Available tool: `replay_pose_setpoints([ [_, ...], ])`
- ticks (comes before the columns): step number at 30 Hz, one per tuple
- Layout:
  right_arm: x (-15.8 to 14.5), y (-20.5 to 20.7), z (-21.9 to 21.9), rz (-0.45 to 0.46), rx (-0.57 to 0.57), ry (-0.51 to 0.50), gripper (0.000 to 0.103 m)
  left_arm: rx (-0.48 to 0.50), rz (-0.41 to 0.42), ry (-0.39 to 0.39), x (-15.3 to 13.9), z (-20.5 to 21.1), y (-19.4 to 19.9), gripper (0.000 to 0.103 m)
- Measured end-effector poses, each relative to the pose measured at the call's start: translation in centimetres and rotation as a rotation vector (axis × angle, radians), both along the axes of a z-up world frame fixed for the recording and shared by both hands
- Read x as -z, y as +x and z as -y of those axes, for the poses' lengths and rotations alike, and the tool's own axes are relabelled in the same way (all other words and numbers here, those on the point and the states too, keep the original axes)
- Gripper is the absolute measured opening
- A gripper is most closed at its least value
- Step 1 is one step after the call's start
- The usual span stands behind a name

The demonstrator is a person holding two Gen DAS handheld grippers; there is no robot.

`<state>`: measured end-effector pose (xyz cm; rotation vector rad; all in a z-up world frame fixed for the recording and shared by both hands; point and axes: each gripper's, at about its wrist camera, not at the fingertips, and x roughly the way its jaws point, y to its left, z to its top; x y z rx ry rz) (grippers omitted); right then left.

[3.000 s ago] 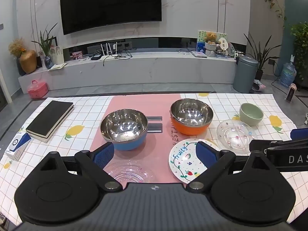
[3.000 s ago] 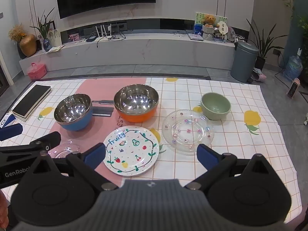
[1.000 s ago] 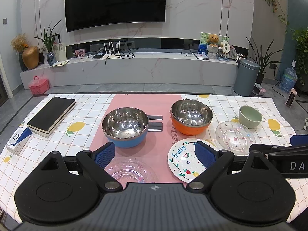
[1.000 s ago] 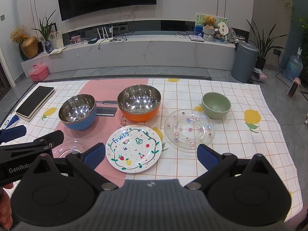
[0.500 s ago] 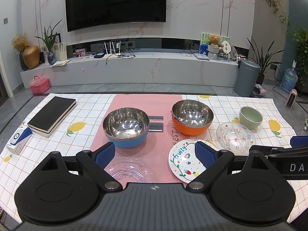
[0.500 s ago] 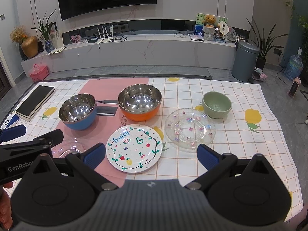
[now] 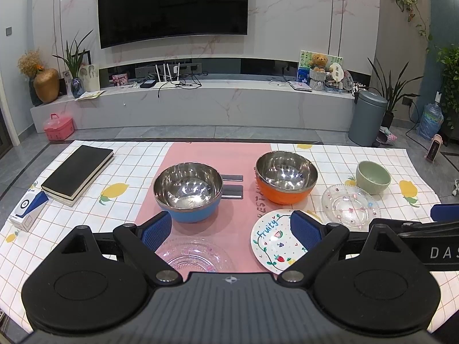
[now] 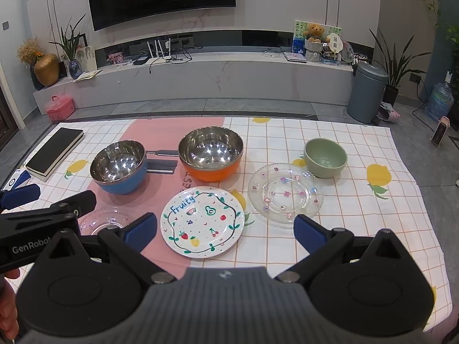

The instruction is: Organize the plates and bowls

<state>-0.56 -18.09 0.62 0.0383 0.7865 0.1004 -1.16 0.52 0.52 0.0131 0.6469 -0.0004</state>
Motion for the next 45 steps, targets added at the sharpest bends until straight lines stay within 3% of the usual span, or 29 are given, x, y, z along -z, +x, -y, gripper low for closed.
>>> replay_pose_setpoints([
  [10, 0.2, 0.1, 0.0, 0.005, 0.001, 0.016, 0.099, 0.013, 0.002, -0.023, 0.0, 0.0, 0.3, 0.103],
  [17, 1.0, 1.2, 0.7, 0.049, -0.001, 0.01, 0.096, 0.035, 0.06, -0.018, -0.2, 0.2, 1.6, 0.103],
  [20, 1.5, 2.1, 0.9, 0.058, -0.019, 0.025, 0.09, 0.041, 0.053, -0.059, 0.0, -0.4, 2.8, 0.09],
  [22, 1.9, 2.9, 0.9, 0.058, -0.024, 0.038, 0.086, 0.065, 0.033, -0.116, 0.4, -0.8, 3.8, 0.074],
  [24, 2.4, 3.8, 0.9, 0.054, -0.031, 0.054, 0.076, 0.072, 0.01, -0.15, 0.9, -1.1, 4.7, 0.066],
  [26, 3.0, 4.7, 0.5, 0.034, -0.048, 0.072, 0.071, 0.052, 0.0, -0.168, 1.6, -1.5, 5.3, 0.055],
  [28, 3.8, 5.4, 0.0, 0.021, -0.071, 0.098, 0.065, 0.022, -0.021, -0.17, 2.2, -2.1, 6.0, 0.034],
  [34, 6.7, 7.5, -3.3, -0.044, -0.159, 0.185, 0.041, -0.055, -0.142, -0.242, 4.6, -6.0, 6.6, 0.008],
  [37, 8.4, 7.9, -5.4, -0.087, -0.211, 0.233, 0.028, -0.097, -0.182, -0.271, 6.0, -8.5, 6.2, 0.007],
  [45, 12.7, 8.3, -10.6, -0.191, -0.285, 0.254, 0.03, -0.187, -0.241, -0.278, 10.0, -13.4, 4.6, 0.018],
])
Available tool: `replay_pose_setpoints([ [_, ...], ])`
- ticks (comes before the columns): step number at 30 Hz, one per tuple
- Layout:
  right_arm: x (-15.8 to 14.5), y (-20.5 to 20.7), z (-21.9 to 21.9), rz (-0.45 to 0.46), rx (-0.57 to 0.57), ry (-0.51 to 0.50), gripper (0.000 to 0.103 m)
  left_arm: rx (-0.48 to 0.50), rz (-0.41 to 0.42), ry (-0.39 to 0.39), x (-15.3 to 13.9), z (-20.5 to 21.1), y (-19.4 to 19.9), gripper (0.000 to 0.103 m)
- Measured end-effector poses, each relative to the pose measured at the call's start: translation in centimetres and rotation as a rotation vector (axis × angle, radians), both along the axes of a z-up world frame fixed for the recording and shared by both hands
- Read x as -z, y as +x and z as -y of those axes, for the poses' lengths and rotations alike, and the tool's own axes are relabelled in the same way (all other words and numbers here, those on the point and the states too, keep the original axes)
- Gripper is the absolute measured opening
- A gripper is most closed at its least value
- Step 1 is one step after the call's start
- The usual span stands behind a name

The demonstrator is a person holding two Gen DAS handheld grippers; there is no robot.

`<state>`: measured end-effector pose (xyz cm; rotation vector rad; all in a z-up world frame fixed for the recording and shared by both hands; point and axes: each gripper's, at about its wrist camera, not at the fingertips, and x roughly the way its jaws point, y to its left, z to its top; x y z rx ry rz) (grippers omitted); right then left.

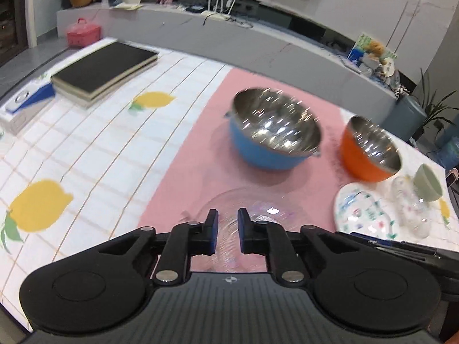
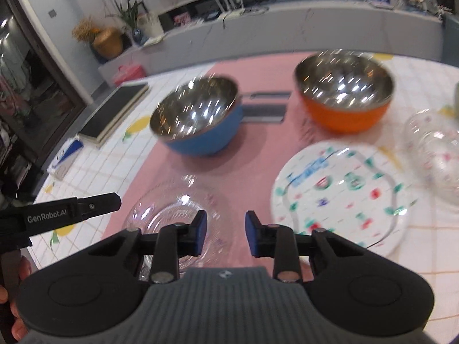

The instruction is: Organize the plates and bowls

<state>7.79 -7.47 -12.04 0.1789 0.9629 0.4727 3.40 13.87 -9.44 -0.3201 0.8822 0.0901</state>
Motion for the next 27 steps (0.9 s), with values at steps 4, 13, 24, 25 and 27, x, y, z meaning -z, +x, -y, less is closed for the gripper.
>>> replay_pose_setpoints([
  [4, 1.5, 0.0, -0.9, -0.032, 0.001, -0.026, 0.03, -0.006, -0.027, -0.028, 1.5, -0.9, -0.5, 0.023],
  [13, 2.8, 0.0, -1.4, -0.078, 0.018, -0.044, 0.03, -0.004, 0.003, -0.047, 2.8, -1.8, -0.8, 0.027],
  [24, 3.0, -0.2, -1.0, -0.099, 0.037, -0.009, 0.026, -0.026, -0.041, -0.069, 4.2, -2.6, -0.6, 0.027],
  [25, 3.0, -0.2, -0.9, -0.104, 0.042, -0.002, 0.026, -0.03, -0.038, -0.072, 4.2, -2.6, -0.6, 0.027],
  [27, 3.0, -0.2, -0.8, -0.114, 0.04, 0.009, 0.021, -0.031, -0.037, -0.087, 4.2, -2.7, -0.5, 0.024],
])
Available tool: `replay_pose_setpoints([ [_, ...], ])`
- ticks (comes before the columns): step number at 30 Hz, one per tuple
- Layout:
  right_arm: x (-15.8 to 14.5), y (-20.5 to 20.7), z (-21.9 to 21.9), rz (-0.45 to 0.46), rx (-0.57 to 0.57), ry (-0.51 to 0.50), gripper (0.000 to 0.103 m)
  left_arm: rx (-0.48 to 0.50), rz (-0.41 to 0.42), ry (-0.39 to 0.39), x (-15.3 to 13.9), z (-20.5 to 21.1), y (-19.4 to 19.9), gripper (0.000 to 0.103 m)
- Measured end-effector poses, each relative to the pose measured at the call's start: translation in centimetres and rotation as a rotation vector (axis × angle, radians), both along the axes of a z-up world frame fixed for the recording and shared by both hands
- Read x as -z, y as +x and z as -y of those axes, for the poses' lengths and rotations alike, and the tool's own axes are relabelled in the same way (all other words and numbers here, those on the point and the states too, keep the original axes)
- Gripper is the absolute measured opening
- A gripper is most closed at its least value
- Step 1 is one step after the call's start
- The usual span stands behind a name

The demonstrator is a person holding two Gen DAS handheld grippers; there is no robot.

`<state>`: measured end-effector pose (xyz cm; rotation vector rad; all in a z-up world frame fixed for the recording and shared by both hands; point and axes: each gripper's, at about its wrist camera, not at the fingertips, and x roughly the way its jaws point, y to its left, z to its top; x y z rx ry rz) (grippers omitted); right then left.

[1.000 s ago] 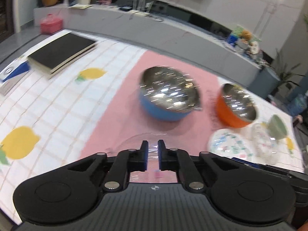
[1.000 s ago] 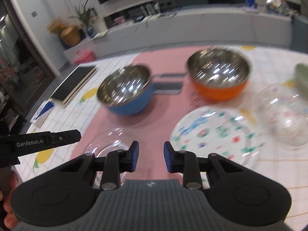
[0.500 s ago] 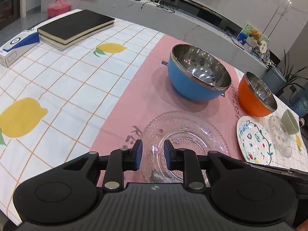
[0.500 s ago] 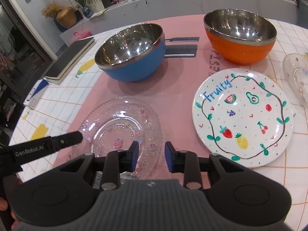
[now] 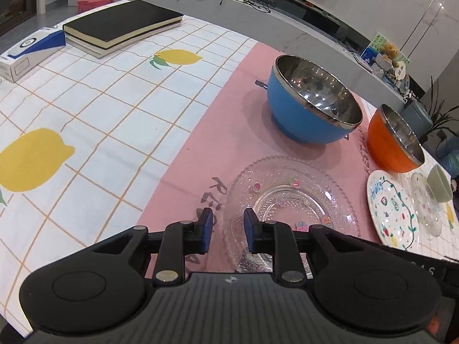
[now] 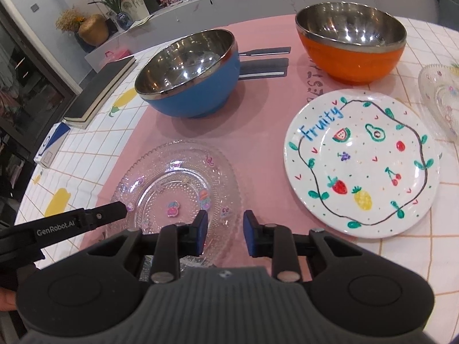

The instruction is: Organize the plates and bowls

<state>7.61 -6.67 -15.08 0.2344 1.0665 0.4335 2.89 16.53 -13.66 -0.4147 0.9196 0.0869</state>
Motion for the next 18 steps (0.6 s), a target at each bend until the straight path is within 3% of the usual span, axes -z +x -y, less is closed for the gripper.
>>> replay_pose_setpoints([
  [6, 0.1, -0.1, 0.3, -0.008, 0.019, 0.01, 0.012, 0.003, -0.003, 0.012, 0.0, 0.5, 0.1, 0.018],
  [18, -1.1, -2.1, 2.0, -0.035, 0.016, 0.021, 0.009, -0.003, -0.005, -0.017, -1.1, 1.0, -2.0, 0.015],
])
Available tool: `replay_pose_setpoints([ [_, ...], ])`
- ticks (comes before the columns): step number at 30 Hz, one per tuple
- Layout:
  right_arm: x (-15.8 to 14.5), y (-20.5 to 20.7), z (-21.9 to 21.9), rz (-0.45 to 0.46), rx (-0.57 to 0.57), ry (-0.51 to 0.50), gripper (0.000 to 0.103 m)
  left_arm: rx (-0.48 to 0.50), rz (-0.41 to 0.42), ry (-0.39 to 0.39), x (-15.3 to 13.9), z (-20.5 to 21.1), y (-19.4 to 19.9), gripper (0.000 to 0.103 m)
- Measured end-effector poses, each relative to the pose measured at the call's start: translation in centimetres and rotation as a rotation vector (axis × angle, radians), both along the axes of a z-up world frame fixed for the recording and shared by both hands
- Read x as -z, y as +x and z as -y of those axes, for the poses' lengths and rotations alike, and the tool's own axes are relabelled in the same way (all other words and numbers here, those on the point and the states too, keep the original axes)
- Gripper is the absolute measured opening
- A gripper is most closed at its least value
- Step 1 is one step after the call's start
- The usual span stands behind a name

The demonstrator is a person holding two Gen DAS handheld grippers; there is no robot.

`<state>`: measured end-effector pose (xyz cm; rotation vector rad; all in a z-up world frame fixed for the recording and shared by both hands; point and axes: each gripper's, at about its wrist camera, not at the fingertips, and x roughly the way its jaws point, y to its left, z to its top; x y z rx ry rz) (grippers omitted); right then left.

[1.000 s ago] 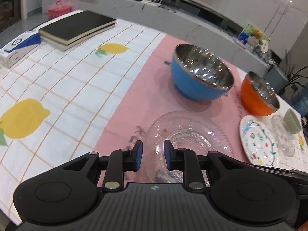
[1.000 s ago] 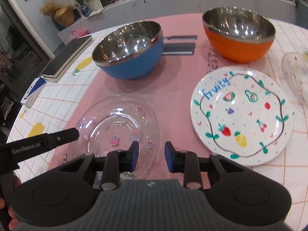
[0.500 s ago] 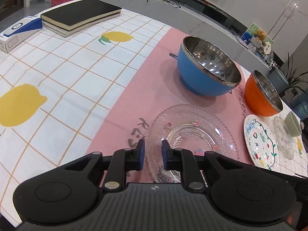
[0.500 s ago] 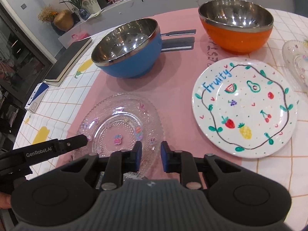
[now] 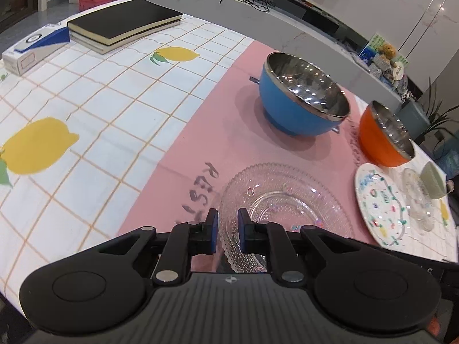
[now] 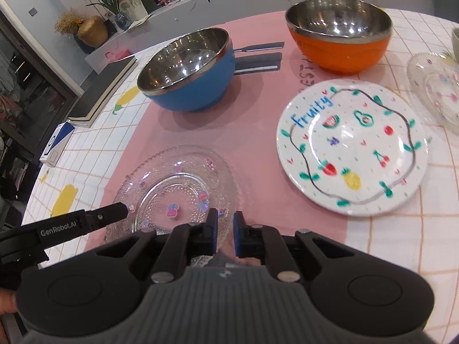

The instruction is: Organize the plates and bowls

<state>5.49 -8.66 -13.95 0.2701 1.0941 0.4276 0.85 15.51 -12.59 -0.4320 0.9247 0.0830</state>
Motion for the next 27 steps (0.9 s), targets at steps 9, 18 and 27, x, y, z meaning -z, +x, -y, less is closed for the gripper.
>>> replay_pose_setpoints([
  [9, -0.6, -3.5, 3.1, -0.038, 0.002, -0.022, 0.009, 0.056, 0.003, -0.008, -0.7, 2.5, -2.3, 0.013],
  [18, -0.4, -5.1, 5.0, -0.05, 0.026, -0.048, 0.006, 0.088, -0.035, 0.01, -0.1, 5.0, -3.6, 0.013],
  [27, -0.1, -5.4, 5.1, -0.057, 0.032, -0.053, 0.004, 0.086, -0.058, 0.029, 0.4, 5.4, -3.9, 0.013],
])
